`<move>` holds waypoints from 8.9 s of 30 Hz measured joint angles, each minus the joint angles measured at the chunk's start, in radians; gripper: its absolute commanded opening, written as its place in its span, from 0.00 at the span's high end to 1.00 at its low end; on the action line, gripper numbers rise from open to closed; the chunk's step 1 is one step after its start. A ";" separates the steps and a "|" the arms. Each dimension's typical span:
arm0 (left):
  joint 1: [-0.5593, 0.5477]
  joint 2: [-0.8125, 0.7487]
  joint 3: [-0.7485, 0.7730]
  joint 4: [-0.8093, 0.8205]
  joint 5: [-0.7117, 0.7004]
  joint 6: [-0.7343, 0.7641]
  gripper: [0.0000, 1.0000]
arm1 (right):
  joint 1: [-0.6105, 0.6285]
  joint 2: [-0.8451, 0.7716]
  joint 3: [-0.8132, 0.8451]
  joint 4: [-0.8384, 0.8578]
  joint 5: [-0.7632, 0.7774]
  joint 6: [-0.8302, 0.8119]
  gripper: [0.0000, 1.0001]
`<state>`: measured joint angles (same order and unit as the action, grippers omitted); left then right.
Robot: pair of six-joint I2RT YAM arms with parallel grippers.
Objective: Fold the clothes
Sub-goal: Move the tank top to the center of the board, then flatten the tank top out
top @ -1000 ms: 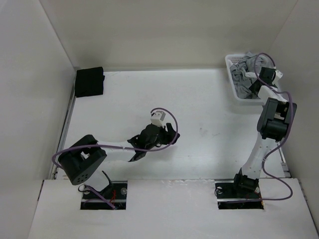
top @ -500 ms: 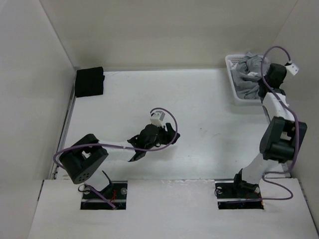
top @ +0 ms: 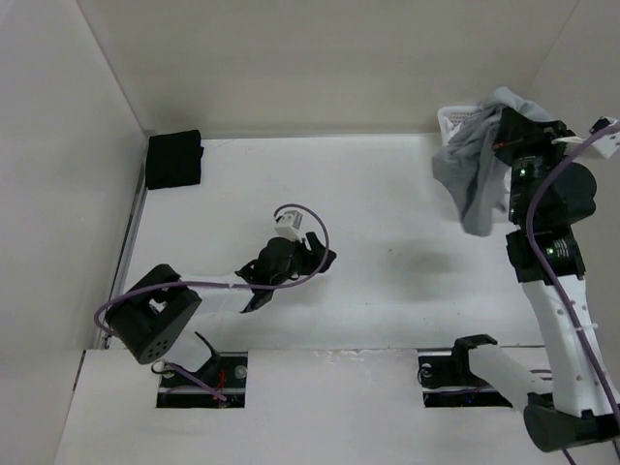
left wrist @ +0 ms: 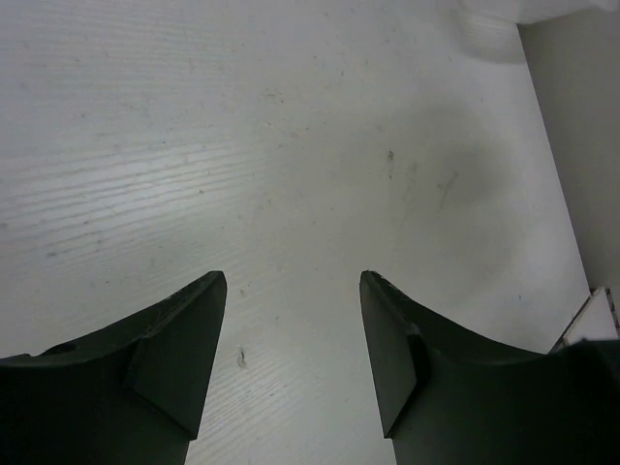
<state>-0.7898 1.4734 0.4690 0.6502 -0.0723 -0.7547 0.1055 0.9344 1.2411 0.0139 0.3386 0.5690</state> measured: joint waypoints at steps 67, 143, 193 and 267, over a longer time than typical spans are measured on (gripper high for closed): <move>0.227 -0.299 0.029 -0.552 -0.265 0.053 0.56 | 0.982 0.605 -0.384 -0.106 0.093 0.127 0.46; 0.169 -0.946 0.511 -0.775 -0.034 -0.080 0.92 | 1.448 -0.125 0.011 -0.157 0.294 -0.021 0.99; -0.276 -0.406 0.098 -0.994 -0.546 -0.101 0.81 | 0.787 0.327 -0.763 0.171 -0.240 0.203 0.74; 0.394 -0.875 0.146 -0.976 -0.408 0.028 0.95 | 0.866 0.058 -0.750 0.162 -0.336 0.315 0.94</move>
<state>-0.3962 0.5983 0.6155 -0.3260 -0.4801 -0.7269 0.9710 0.9920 0.4911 0.1761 0.0021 0.8845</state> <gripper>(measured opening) 0.054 0.067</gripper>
